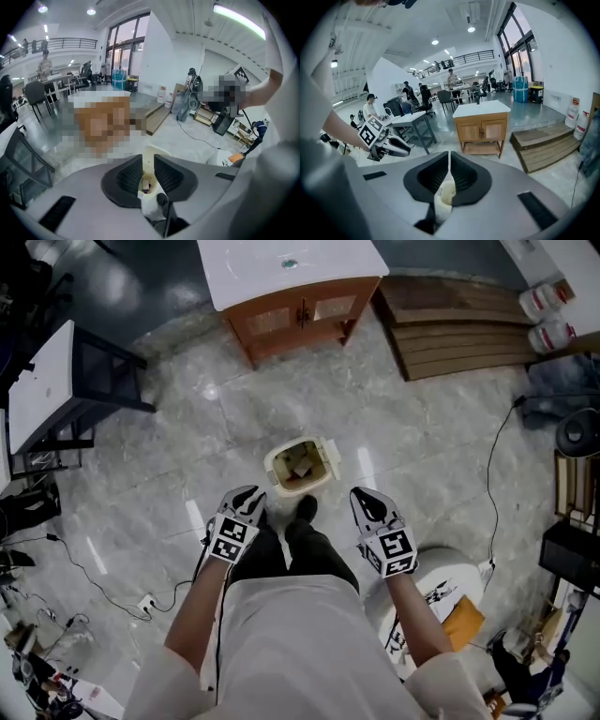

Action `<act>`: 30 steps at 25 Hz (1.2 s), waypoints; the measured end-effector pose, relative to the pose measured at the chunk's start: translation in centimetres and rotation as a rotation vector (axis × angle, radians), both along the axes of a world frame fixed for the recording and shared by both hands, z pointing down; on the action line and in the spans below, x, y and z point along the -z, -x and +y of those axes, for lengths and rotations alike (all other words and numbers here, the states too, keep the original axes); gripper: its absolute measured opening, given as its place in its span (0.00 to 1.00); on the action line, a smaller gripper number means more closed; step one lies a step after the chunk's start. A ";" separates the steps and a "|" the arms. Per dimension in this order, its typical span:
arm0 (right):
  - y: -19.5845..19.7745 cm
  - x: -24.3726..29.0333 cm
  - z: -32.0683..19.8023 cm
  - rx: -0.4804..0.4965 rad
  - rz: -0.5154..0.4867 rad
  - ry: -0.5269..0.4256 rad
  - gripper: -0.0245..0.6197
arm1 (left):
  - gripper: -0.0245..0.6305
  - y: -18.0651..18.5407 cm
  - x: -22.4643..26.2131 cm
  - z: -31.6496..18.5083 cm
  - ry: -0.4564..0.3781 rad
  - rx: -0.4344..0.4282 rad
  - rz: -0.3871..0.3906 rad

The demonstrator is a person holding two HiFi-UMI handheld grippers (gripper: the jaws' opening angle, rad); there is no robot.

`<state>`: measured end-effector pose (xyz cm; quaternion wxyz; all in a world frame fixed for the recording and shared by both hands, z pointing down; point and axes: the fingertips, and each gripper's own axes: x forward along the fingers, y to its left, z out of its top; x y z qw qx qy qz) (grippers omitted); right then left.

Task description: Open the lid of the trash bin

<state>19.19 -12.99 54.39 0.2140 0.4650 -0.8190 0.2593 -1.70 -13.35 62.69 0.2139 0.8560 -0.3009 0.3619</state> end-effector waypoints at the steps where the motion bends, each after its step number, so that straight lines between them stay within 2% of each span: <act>1: -0.2 1.0 0.1 -0.004 -0.004 -0.009 0.09 | 0.16 0.1 1.3 0.1 -0.018 0.000 0.004; 4: -0.2 3.6 0.6 -0.020 -0.023 -0.031 0.09 | 0.14 0.4 5.0 0.1 -0.065 0.009 0.030; 11: 1.0 7.2 1.8 -0.041 0.001 -0.083 0.09 | 0.10 1.4 12.7 0.1 -0.142 0.036 0.156; 15: 2.1 8.5 2.3 -0.094 0.026 -0.104 0.09 | 0.07 3.1 15.9 -0.6 -0.200 -0.020 0.193; 21: 5.2 10.3 3.5 -0.188 0.070 -0.147 0.09 | 0.07 7.4 18.2 -0.8 -0.248 -0.098 0.226; 30: 10.3 13.4 6.0 -0.318 0.128 -0.190 0.09 | 0.07 13.4 20.3 -0.1 -0.254 -0.183 0.304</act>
